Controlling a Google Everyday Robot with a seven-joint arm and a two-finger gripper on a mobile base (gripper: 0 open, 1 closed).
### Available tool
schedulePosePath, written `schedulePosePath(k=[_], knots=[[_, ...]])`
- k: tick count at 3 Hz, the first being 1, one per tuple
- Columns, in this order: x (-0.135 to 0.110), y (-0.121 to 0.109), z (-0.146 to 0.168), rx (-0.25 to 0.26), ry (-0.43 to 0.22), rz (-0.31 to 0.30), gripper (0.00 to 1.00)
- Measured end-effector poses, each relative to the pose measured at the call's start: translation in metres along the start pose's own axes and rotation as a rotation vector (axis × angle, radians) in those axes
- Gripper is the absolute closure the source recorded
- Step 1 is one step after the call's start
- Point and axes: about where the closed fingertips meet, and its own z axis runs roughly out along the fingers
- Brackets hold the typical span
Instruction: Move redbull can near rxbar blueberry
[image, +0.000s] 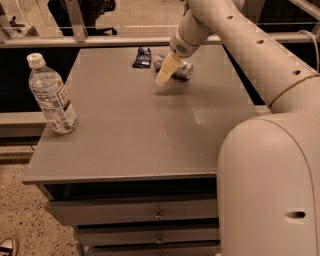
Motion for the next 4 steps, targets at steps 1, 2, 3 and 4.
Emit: schedulePosePath(k=[1,2,3,4], knots=[[0.000,0.000,0.000,0.000,-0.001,0.001,0.00],[0.027,-0.006,-0.035,-0.003,-0.065,0.086,0.00],[0.055,-0.005,-0.107,0.007,-0.237,0.209,0.00],[0.080,0.005,-0.179,0.045,-0.388,0.299,0.00]])
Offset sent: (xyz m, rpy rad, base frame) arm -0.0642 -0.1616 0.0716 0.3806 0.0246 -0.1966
